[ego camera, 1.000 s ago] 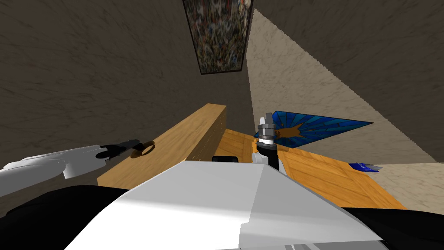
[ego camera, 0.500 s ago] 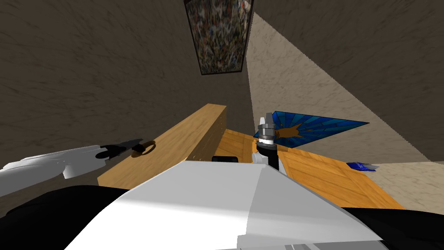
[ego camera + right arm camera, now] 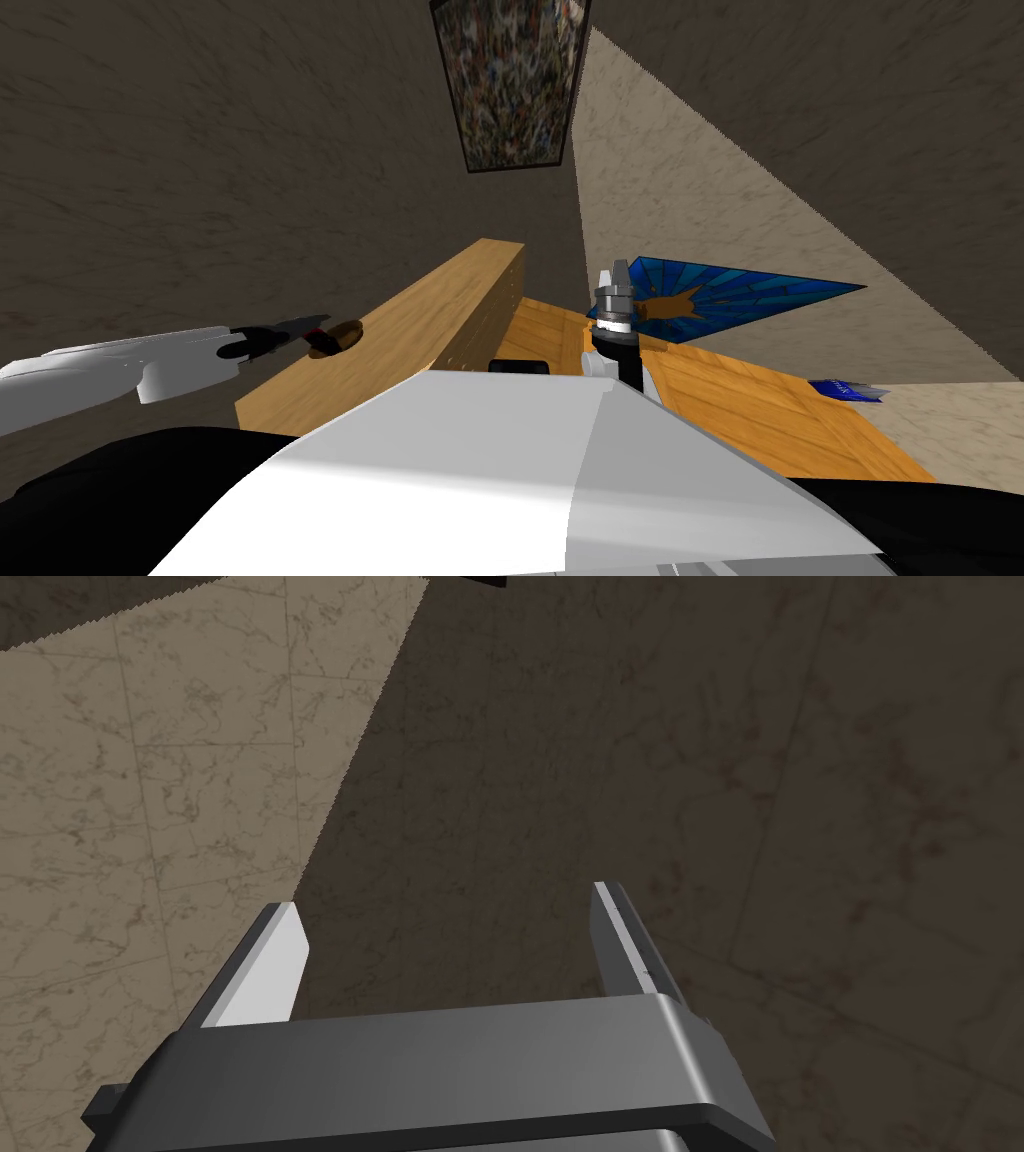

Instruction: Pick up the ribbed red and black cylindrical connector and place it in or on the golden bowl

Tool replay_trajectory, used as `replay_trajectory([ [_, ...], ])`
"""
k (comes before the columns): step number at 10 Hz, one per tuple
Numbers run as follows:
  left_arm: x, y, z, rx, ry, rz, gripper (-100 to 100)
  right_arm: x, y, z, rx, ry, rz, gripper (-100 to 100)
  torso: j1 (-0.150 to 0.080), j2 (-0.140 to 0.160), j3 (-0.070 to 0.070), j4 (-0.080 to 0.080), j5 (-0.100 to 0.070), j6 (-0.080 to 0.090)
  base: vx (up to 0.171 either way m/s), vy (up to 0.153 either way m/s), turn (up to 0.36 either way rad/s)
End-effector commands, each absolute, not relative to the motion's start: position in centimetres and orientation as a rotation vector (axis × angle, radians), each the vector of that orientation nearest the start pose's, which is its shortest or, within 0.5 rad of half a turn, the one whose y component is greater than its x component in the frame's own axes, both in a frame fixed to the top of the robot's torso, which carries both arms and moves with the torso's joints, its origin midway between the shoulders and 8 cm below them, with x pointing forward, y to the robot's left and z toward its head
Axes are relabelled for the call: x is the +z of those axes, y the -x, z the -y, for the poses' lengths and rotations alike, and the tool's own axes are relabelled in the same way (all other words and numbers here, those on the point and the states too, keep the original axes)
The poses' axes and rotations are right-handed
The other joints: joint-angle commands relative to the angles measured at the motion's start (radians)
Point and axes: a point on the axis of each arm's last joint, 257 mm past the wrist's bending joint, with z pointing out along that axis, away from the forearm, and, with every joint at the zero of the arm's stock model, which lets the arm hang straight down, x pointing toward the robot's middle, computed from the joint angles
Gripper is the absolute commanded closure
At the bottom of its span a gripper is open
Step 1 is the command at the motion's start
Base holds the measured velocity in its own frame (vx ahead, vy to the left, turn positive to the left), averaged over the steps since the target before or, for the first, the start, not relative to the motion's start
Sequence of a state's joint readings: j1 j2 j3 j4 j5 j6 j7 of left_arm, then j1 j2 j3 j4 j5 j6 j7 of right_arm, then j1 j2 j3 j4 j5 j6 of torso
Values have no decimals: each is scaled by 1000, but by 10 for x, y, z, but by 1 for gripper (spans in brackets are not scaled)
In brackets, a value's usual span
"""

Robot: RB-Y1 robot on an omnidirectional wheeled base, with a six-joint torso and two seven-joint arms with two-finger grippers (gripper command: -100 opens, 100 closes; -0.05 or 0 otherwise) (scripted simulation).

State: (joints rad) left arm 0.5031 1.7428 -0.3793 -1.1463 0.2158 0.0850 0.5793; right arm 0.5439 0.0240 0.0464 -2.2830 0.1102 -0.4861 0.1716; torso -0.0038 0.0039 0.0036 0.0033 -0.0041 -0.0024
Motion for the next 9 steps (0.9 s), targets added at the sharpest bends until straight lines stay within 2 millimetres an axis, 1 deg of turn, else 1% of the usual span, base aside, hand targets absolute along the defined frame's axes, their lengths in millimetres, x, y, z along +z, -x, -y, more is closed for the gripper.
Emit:
replay_trajectory([
  [1, -166, -262, -835, 455, 1066, -1940, -100, 8, -346, 259, 1094, -579, -734, 0, 0, 0, 0, 0, 0, 0, -1, 21, 35],
  [2, -162, -266, -832, 453, 1063, -1944, -100, 8, -346, 259, 1094, -579, -734, 0, 0, 0, 0, 0, 0, 0, 0, 17, 48],
  [3, -162, -266, -832, 453, 1063, -1944, -100, 8, -346, 259, 1094, -579, -734, 0, 0, 0, 0, 0, 0, 0, 0, 9, 10],
  [4, -154, -273, -827, 448, 1056, -1951, -100, 8, -346, 259, 1094, -579, -734, 0, -1, 0, 0, 0, 0, 0, 0, 14, 52],
  [5, -154, -273, -827, 448, 1056, -1951, -100, 8, -346, 259, 1094, -579, -734, 0, -1, 0, 0, 0, 0, 0, 0, 0, 0],
  [6, -146, -281, -821, 444, 1050, -1960, -100, 8, -346, 259, 1094, -579, -734, 0, -1, 0, 0, 0, 0, 0, 4, -4, 13],
  [7, -151, -278, -823, 447, 1050, -1957, -100, 8, -346, 259, 1094, -579, -734, 0, -2, 0, 0, 0, 0, 0, 0, 0, 0],
  [8, -151, -278, -823, 446, 1052, -1956, 0, 8, -346, 259, 1094, -579, -734, 0, -2, 0, 0, 0, 0, 0, 0, 0, 0],
  [9, -151, -278, -823, 446, 1052, -1956, 0, 8, -346, 259, 1094, -579, -734, 0, -1, 0, 0, 0, 0, 0, 0, 0, 0],
])
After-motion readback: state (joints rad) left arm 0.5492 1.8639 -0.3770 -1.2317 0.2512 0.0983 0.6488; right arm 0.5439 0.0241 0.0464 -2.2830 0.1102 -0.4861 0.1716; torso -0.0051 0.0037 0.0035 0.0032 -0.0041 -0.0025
